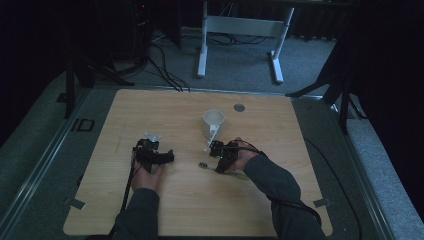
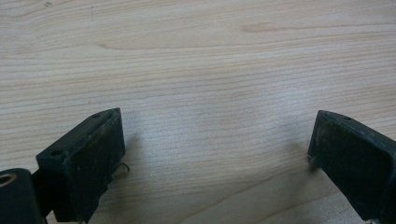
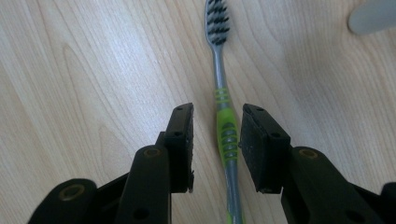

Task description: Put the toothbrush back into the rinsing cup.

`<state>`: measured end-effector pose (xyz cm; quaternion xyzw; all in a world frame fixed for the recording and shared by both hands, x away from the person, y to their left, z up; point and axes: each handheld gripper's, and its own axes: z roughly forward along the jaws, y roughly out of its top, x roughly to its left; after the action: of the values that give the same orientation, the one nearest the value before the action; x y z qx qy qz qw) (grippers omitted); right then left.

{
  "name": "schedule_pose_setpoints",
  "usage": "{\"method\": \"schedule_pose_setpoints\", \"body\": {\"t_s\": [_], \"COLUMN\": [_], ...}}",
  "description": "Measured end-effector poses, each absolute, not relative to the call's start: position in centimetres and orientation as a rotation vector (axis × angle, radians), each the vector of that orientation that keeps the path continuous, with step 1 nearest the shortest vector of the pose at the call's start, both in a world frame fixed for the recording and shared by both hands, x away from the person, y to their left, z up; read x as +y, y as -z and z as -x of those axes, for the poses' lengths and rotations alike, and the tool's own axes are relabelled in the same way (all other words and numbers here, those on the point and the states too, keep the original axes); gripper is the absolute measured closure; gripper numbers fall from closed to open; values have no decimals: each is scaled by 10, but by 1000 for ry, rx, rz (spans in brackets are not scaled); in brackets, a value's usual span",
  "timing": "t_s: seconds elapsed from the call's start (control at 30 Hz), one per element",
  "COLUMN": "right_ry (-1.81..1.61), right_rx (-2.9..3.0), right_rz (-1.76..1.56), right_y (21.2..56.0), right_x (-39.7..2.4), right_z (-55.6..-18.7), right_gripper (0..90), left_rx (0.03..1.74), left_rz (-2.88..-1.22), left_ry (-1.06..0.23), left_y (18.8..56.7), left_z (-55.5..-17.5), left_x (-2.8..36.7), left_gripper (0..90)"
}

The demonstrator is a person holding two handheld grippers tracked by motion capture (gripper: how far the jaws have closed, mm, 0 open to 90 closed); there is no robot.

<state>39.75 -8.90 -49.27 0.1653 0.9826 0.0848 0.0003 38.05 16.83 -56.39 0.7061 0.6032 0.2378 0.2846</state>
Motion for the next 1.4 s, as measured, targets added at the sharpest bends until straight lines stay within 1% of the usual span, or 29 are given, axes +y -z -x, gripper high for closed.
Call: {"method": "schedule_pose_setpoints", "body": {"t_s": [0.93, 1.4], "right_ry": [-193, -169], "right_rx": [3112, 3118], "right_rz": [-476, -452], "right_y": [500, 502], "right_x": [-89, -88], "right_z": [-403, -405], "right_gripper": [653, 679], "left_rx": [1614, 1614], "left_rz": [-1888, -1888], "left_ry": [-637, -637], "left_y": [564, 564], "left_z": [-381, -381], "left_x": [168, 168], "left_gripper": [40, 40]}}
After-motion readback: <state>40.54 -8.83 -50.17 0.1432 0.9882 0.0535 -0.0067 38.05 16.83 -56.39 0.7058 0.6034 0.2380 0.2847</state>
